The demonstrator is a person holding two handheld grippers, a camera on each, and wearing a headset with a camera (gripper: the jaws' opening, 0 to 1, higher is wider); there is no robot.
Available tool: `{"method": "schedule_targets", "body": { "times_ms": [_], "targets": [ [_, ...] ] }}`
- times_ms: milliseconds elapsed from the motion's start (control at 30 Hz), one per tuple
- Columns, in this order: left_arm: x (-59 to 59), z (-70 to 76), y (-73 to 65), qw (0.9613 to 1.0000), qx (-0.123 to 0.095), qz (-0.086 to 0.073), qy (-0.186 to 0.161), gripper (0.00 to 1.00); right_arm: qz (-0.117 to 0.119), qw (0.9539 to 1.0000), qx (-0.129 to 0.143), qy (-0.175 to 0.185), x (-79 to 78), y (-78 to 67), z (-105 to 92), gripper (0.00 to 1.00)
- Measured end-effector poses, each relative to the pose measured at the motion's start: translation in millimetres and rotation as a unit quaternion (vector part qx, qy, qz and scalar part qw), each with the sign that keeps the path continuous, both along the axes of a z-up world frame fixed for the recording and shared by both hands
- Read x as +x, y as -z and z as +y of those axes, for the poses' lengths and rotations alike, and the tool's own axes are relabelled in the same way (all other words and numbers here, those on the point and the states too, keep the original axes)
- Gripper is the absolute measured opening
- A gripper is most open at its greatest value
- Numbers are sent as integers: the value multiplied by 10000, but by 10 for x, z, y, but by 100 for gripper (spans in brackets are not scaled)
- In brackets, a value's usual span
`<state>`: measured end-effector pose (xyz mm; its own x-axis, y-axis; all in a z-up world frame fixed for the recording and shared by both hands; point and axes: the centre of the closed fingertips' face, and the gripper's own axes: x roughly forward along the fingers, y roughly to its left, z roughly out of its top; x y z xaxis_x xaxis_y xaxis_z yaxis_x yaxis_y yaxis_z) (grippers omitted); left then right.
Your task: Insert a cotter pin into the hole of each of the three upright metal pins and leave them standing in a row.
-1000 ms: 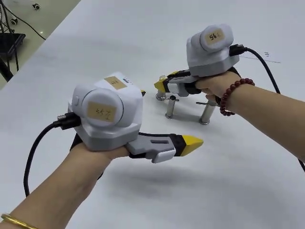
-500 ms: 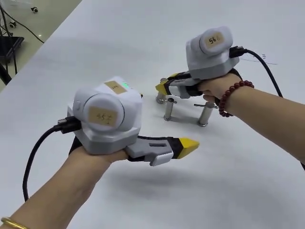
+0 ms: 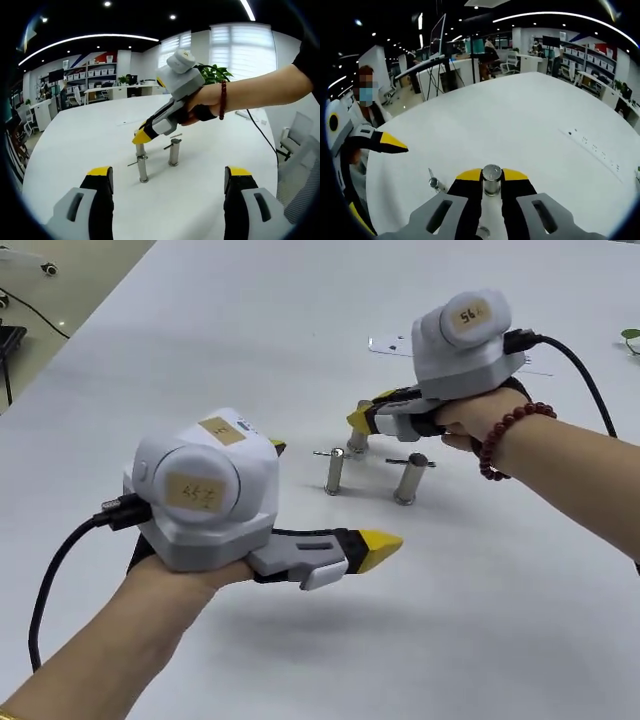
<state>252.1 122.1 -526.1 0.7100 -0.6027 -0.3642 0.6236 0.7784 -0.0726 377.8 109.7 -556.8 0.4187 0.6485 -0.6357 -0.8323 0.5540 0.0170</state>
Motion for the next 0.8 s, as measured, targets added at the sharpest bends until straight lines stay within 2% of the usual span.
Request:
{"method": "schedule_targets", "body": {
  "times_ms": [100,233,367,467,633,800],
  "targets": [
    [-4,-15,-15,10000,-9,-33,40,94,-21,9999,-58,108,8,2,-130,8],
    [-19,-38,-10,10000,-36,13,91,99,-34,9996,-91,254,10,-2,-299,8],
    [-33,-63,-11,9998,-108,78,131,99,-62,9992,-145,361,-2,0,-438,8],
    [-32,-67,-20,9998,-78,29,157,99,-68,9988,-161,462,19,7,-572,8],
    [-43,-48,2,9998,-22,68,165,99,-67,9977,-235,626,-12,22,-755,8],
    [-47,-44,-10,9998,2,41,171,99,-59,9970,-218,740,-74,4,-852,8]
  ]
}}
